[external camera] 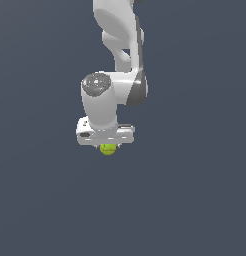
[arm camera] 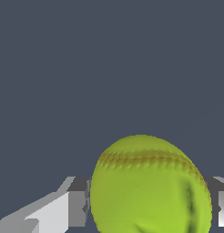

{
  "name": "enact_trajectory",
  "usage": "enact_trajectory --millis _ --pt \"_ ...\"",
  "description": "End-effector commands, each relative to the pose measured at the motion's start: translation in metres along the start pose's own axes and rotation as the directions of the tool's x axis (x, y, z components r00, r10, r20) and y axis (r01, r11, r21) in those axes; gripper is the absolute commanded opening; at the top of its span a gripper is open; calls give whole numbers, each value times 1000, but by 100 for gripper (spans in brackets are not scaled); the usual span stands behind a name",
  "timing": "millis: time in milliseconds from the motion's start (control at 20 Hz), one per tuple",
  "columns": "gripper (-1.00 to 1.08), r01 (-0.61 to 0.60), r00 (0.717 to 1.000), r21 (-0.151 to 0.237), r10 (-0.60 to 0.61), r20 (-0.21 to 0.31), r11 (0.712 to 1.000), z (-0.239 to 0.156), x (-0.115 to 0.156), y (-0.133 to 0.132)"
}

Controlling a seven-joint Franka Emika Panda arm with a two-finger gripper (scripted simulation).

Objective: Pick up the object and move it to a goal position.

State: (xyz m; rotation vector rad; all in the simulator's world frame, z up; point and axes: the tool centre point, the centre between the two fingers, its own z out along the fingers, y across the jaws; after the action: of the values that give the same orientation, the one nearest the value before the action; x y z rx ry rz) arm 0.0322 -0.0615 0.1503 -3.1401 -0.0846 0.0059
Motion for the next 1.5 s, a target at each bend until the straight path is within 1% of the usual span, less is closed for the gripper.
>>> enact_trajectory --millis 0,1000,1200,1450 --pt "-100 0 1000 0 0 -3 1000 -30 -6 -5" --pt "-100 0 1000 -1 0 -3 1000 -266 -50 -43" --pt "-100 0 1000 -1 0 -3 1000 -302 -56 -49" --pt "-100 0 1000 -1 0 -3 1000 -334 -60 -54"
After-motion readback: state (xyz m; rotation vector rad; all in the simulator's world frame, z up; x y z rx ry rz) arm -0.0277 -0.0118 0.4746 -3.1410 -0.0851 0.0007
